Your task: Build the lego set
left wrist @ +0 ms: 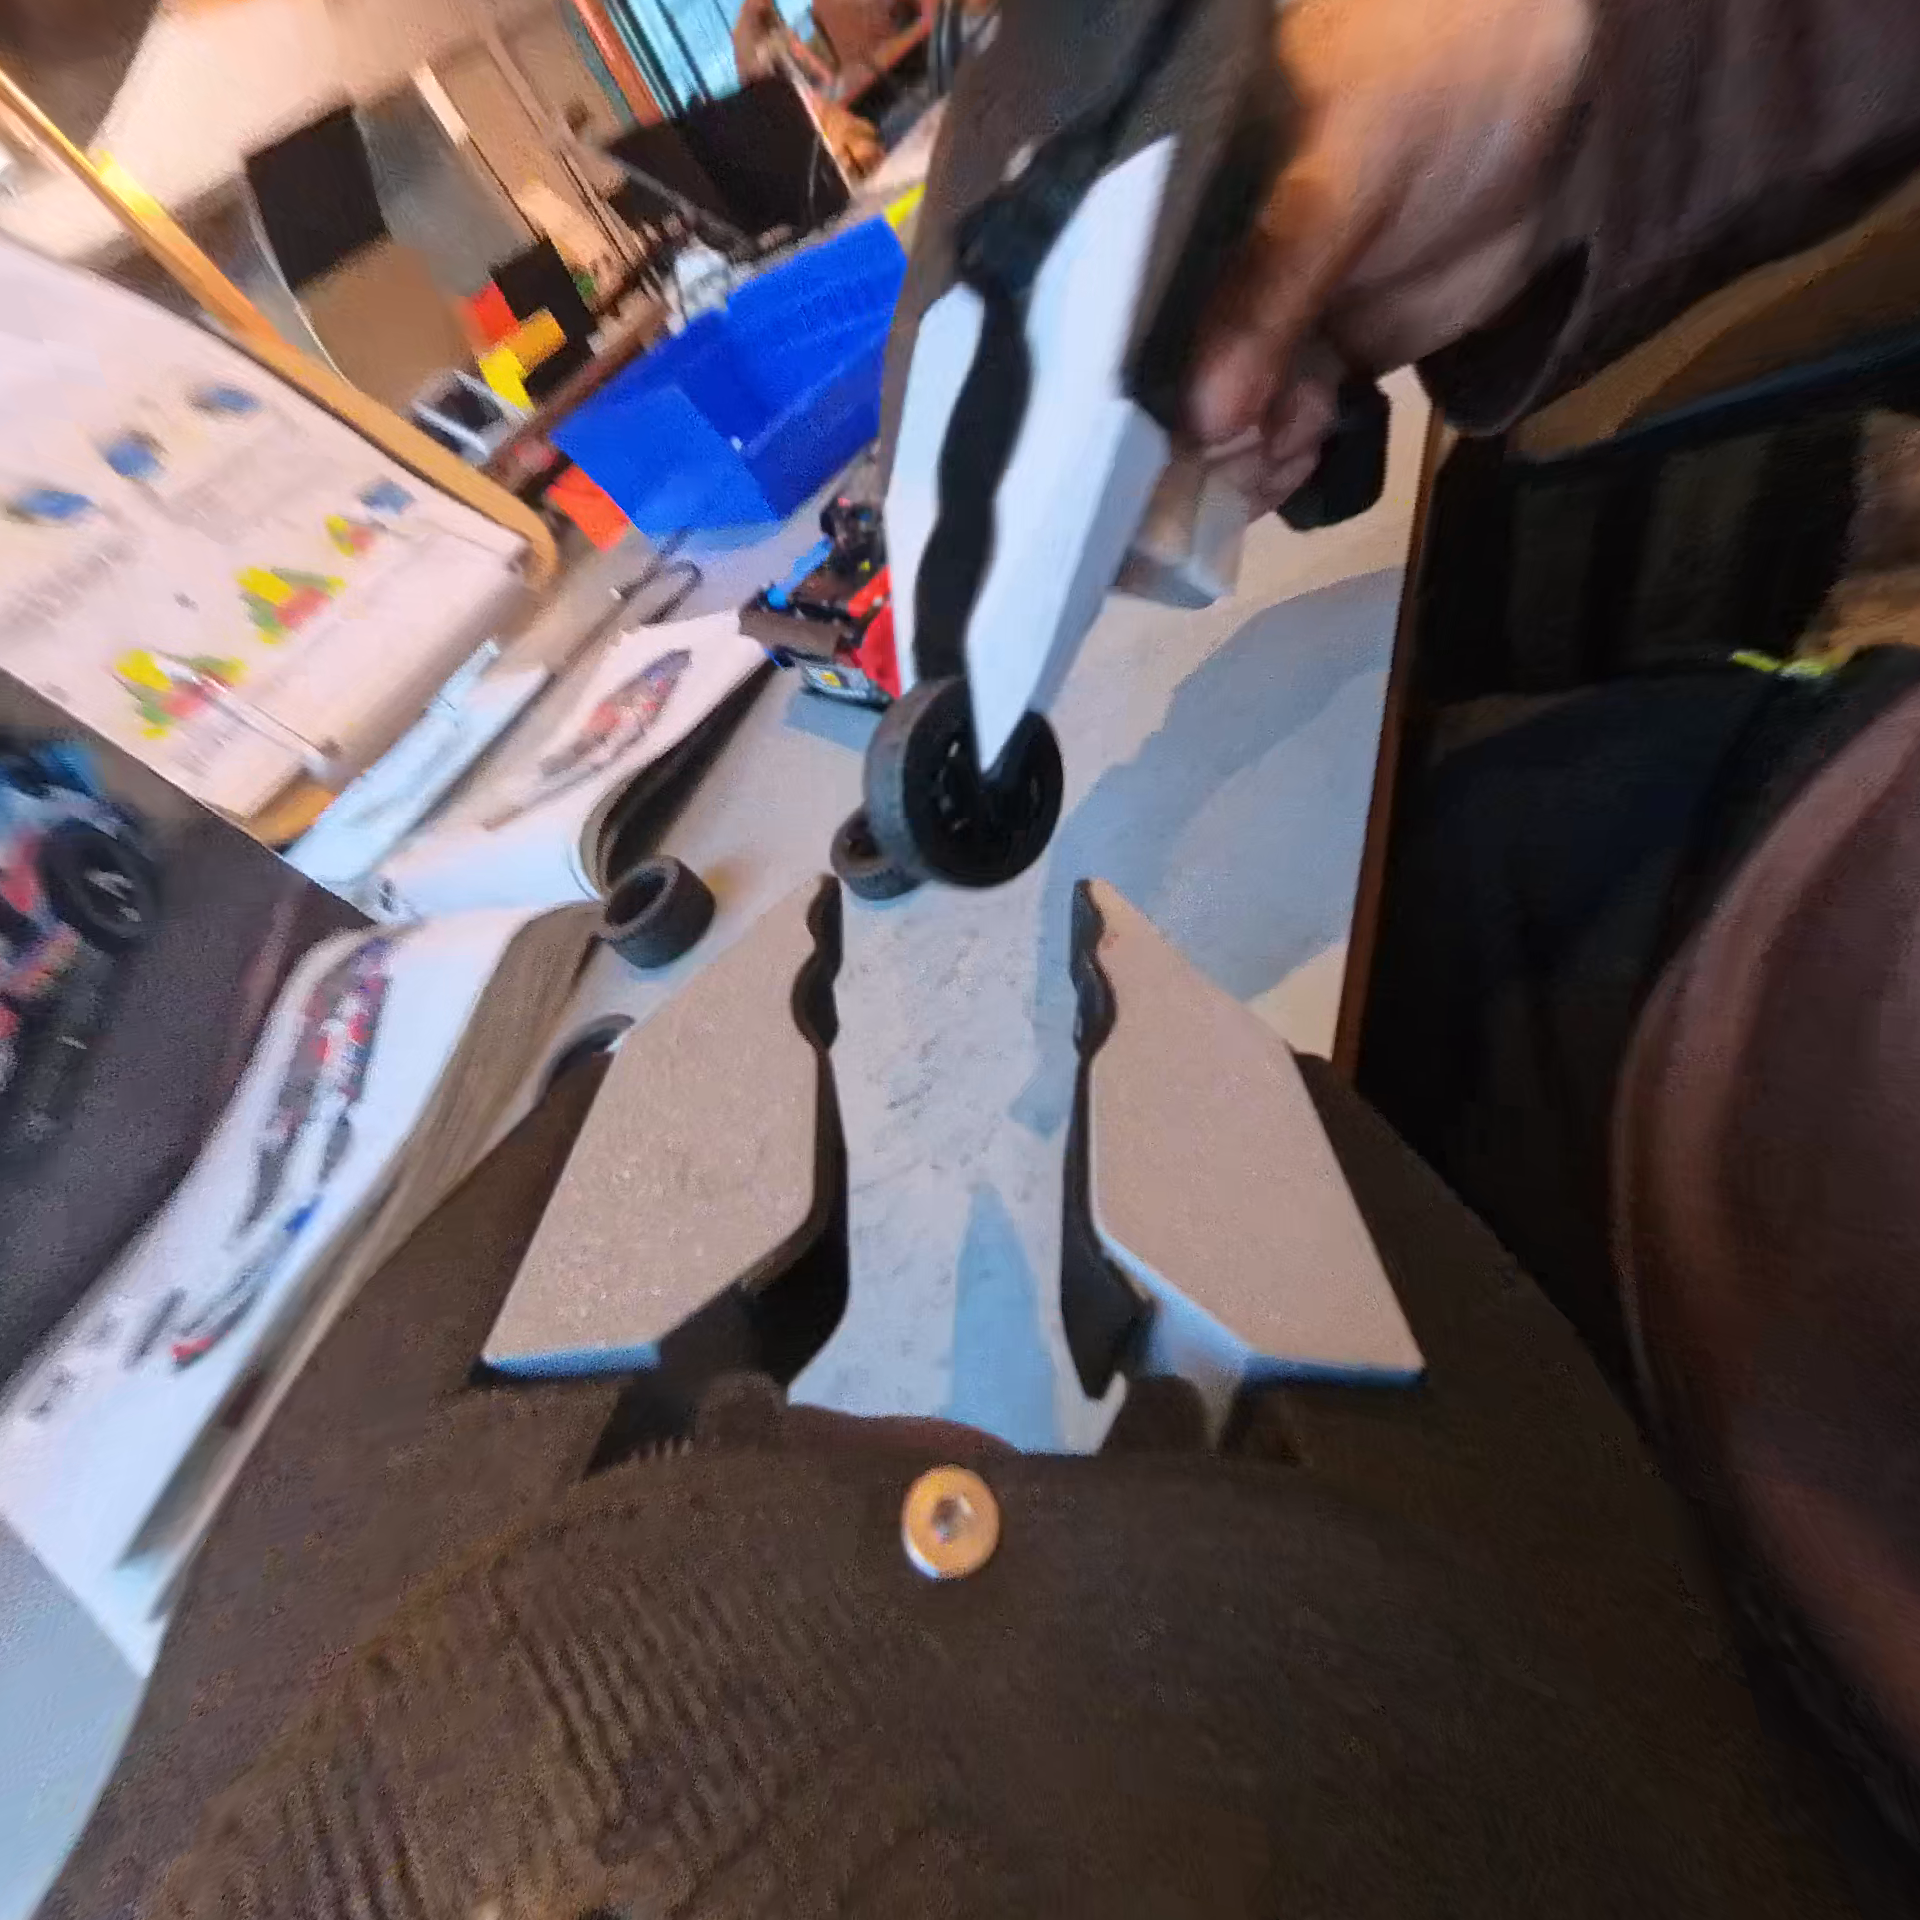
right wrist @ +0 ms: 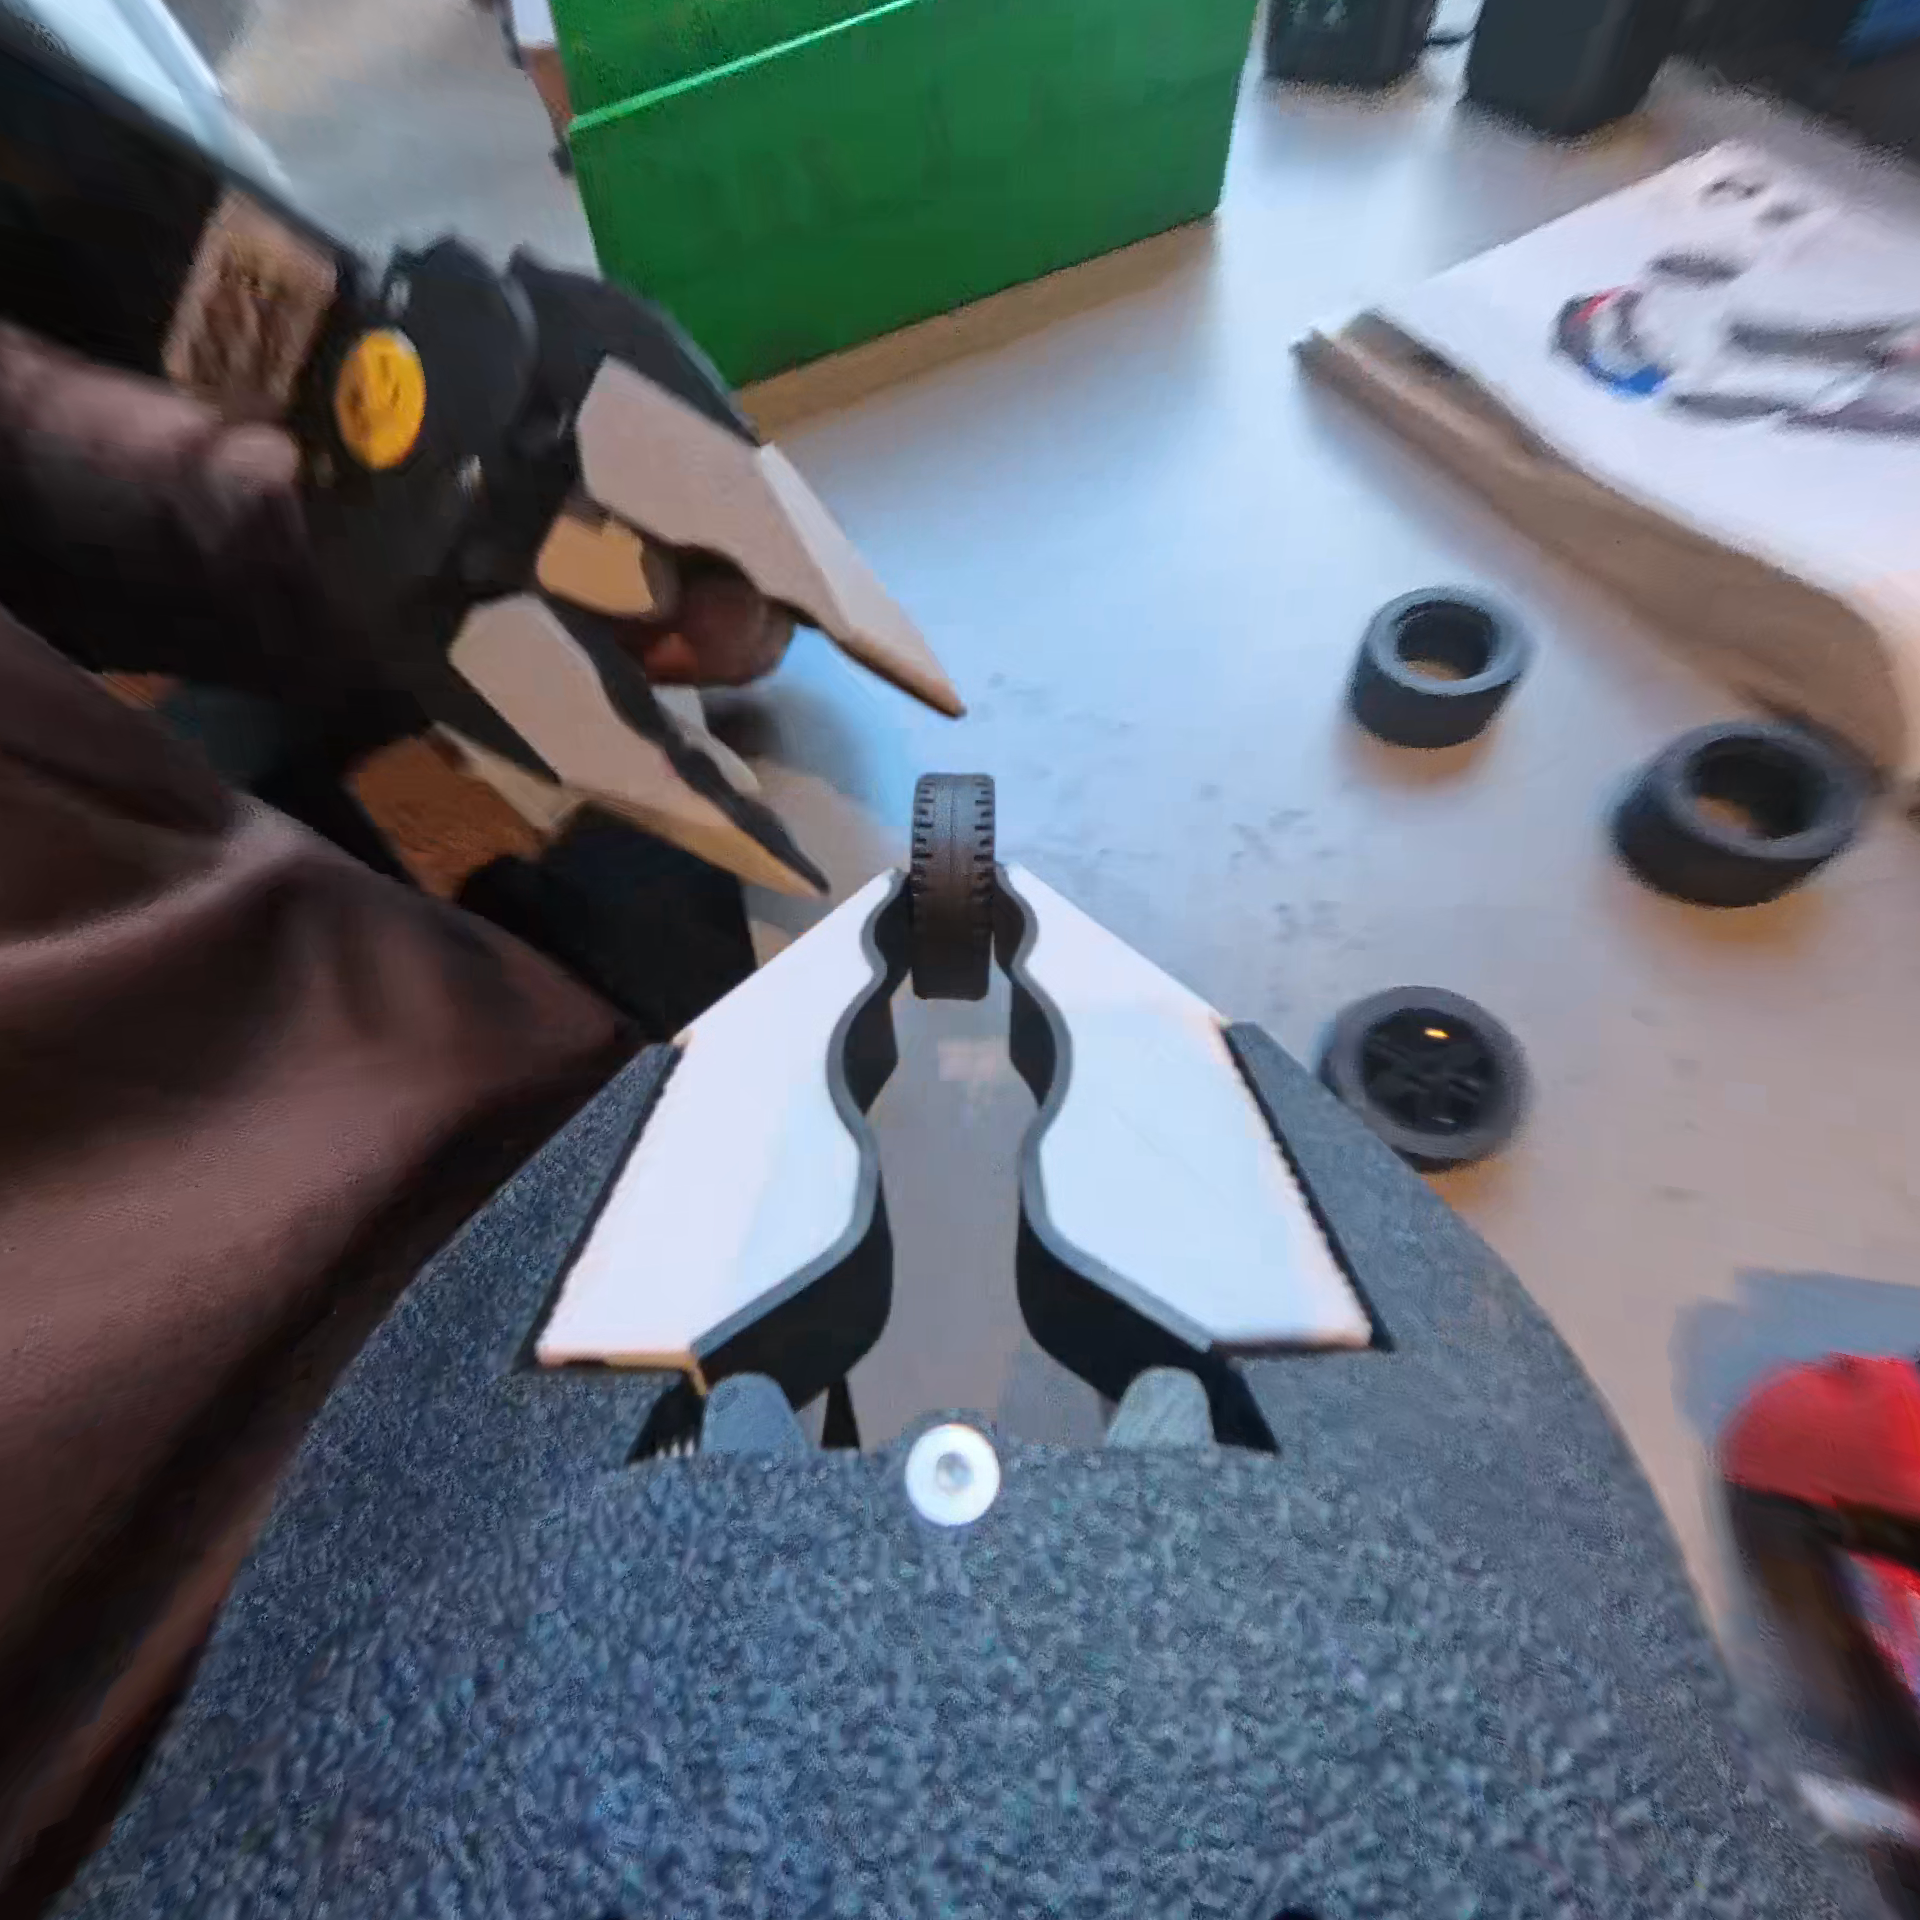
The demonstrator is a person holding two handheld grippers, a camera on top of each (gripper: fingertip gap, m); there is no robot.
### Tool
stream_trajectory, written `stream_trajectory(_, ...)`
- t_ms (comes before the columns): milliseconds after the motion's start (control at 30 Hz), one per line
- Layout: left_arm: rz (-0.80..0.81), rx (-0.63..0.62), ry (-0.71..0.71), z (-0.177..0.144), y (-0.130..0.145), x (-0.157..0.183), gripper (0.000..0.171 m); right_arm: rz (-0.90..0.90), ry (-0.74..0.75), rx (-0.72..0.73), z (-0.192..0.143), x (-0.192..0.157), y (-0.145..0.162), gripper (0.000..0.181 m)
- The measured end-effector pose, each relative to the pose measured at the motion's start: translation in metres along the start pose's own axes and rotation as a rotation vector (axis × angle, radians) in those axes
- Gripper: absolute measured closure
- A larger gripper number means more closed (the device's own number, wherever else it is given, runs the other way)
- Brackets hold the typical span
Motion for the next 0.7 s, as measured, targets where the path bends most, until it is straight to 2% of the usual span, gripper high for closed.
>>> stream_trajectory(67,-0.064,-0.036,0.084,0.004,-0.002,-0.012,0.131,-0.068,0.034,0.003,-0.012,-0.004,0.004,0.17)
stream_trajectory(200,-0.174,-0.136,0.166,0.03,-0.006,-0.036,0.127,-0.05,0.14,0.014,-0.041,-0.005,0.022,0.17)
stream_trajectory(267,-0.214,-0.153,0.213,0.053,-0.006,-0.046,0.127,-0.016,0.209,0.036,-0.058,-0.001,0.035,0.17)
stream_trajectory(367,-0.265,-0.23,0.311,0.094,-0.001,-0.055,0.124,0.102,0.232,0.076,-0.079,0.006,0.056,0.17)
stream_trajectory(500,-0.242,-0.414,0.403,0.135,0.012,-0.057,0.117,0.191,0.265,0.118,-0.098,0.014,0.079,0.171)
stream_trajectory(567,-0.234,-0.48,0.411,0.143,0.022,-0.056,0.126,0.212,0.264,0.137,-0.104,0.016,0.088,0.171)
stream_trajectory(600,-0.264,-0.461,0.415,0.142,0.023,-0.056,0.131,0.219,0.26,0.147,-0.106,0.017,0.092,0.171)
stream_trajectory(700,-0.31,-0.444,0.389,0.136,0.027,-0.054,0.133,0.229,0.254,0.155,-0.107,0.02,0.099,0.171)
Point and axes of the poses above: each gripper's, where its closed fingertips meet, z out along the fingers, y out of its underside, x = y × z across the jaws, the point moved 10 cm from there along -z, back along the fingers, and after that the axes turned 10 degrees about z, right-handed, at the moved point
